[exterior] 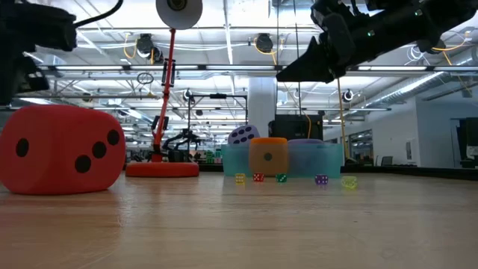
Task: Pick & Place Dice
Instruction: Put the big red dice into the green bin
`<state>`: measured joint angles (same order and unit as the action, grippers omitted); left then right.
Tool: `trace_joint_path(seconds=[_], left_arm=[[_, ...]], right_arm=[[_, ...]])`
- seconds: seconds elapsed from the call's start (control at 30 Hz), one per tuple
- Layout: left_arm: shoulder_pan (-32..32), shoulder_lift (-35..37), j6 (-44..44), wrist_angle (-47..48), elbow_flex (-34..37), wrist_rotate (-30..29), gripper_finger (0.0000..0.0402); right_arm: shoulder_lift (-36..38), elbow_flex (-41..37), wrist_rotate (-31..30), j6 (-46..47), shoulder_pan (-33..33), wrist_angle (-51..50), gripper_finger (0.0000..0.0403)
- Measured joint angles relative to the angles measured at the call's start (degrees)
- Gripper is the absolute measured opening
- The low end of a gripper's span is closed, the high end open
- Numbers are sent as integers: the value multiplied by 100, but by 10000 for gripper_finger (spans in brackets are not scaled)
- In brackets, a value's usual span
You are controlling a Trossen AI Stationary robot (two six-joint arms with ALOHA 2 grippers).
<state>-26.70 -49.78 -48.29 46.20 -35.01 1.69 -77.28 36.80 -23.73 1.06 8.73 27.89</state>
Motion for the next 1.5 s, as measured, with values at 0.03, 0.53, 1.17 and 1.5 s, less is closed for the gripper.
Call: trace_joint_path(seconds=[0.03,0.53,1.17,1.5], left_arm=[[-74,-91,-144,19,-2,49,3],[255,-2186,563,-1504,-2,220,3],[1571,-3367,3353,-4143,-486,818,7],[1576,-1789,3962,-3375,-450,389,2]], right_arm=[[0,0,2,-6,0,-12,0],[74,0,2,-24,-24,58,0],[74,0,57,20,305,76,2],[74,0,903,303,302,75,11]])
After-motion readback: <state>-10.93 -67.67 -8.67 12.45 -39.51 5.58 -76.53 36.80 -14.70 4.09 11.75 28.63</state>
